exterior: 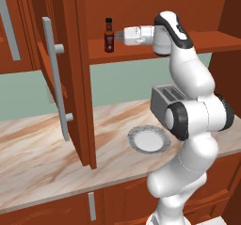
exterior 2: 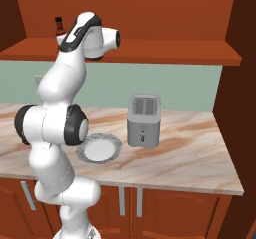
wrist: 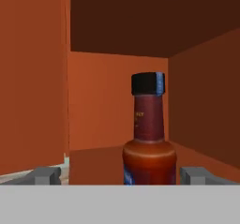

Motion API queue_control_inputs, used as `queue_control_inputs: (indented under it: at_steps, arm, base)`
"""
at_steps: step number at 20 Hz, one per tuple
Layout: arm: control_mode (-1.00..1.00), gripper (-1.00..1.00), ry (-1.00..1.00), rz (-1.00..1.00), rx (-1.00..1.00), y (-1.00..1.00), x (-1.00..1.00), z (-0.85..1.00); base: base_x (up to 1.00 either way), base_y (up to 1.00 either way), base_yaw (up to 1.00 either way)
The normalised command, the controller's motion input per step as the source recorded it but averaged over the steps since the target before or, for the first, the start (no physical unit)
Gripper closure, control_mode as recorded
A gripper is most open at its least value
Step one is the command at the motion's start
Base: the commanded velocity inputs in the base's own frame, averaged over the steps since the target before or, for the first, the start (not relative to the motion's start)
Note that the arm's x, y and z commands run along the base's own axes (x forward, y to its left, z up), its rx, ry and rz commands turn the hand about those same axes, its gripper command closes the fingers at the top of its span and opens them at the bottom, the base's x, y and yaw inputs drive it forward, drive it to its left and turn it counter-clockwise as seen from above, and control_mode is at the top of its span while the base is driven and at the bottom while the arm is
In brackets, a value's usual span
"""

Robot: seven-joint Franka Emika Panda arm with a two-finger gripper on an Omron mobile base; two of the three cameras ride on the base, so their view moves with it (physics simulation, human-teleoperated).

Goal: Move the hot dog bun to the plate on the dining table and place the condiment next to that plate. Then navigate to the fridge and take the sausage and place it on the plate as well.

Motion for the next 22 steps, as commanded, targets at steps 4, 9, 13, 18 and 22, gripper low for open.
queue_control_inputs:
  at_steps: [4,9,13,18,22]
  arm:
    - [-1.0,-1.0,-0.01,0.06,-0.02,0.04,0.18,0.02]
    - [-1.0,-1.0,-0.03,0.01,-0.04,0.04,0.1,0.0]
    - [-1.0,-1.0,0.0,0.01,-0.02,0.24,-0.17,0.0]
    - [-1.0,-1.0,0.0,0.02,0.0,0.21,-0.01,0.0]
    - [-1.0,-1.0,-0.01,0.01,-0.03,0.16,0.04,0.0]
  base:
    - [0.0,0.0,0.0]
    - [0.0,0.0,0.0]
    - [0.0,0.0,0.0]
    - [0.0,0.0,0.0]
    - [0.0,0.0,0.0]
